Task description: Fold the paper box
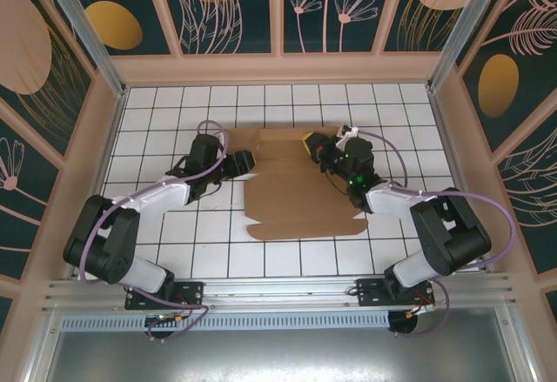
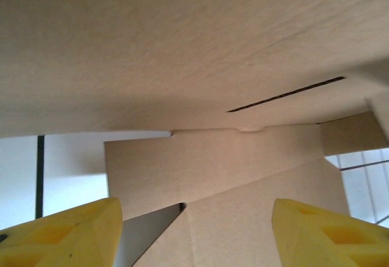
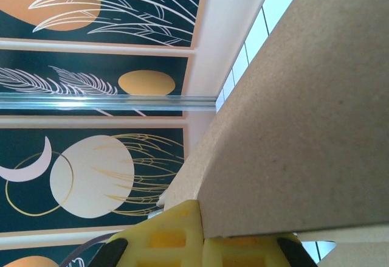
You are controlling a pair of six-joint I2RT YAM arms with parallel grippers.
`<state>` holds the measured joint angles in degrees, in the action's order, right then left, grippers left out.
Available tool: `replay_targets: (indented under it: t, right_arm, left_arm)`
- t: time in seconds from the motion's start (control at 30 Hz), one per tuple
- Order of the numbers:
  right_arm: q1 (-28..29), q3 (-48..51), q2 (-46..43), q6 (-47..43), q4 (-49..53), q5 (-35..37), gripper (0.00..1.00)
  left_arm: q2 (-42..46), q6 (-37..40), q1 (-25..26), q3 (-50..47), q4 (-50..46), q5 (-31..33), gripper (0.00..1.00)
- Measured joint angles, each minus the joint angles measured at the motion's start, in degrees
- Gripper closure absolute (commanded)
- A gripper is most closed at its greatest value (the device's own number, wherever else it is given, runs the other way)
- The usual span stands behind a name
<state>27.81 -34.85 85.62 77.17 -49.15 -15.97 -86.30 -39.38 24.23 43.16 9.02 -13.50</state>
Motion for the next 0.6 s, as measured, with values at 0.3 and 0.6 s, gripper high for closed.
replay_targets:
  t: [0.3,0.6]
  right_arm:
    - [-0.1,0.0,0.0,1.0,-0.4,0.2,1.0]
    - [-0.1,0.0,0.0,2.3,-1.7,0.0,1.0]
  left_arm:
    - [-8.3,0.2,0.0,0.9,-0.3,-1.0,0.35]
    - [-11.0,-0.1,0.0,1.5,3.5,-1.7,0.37]
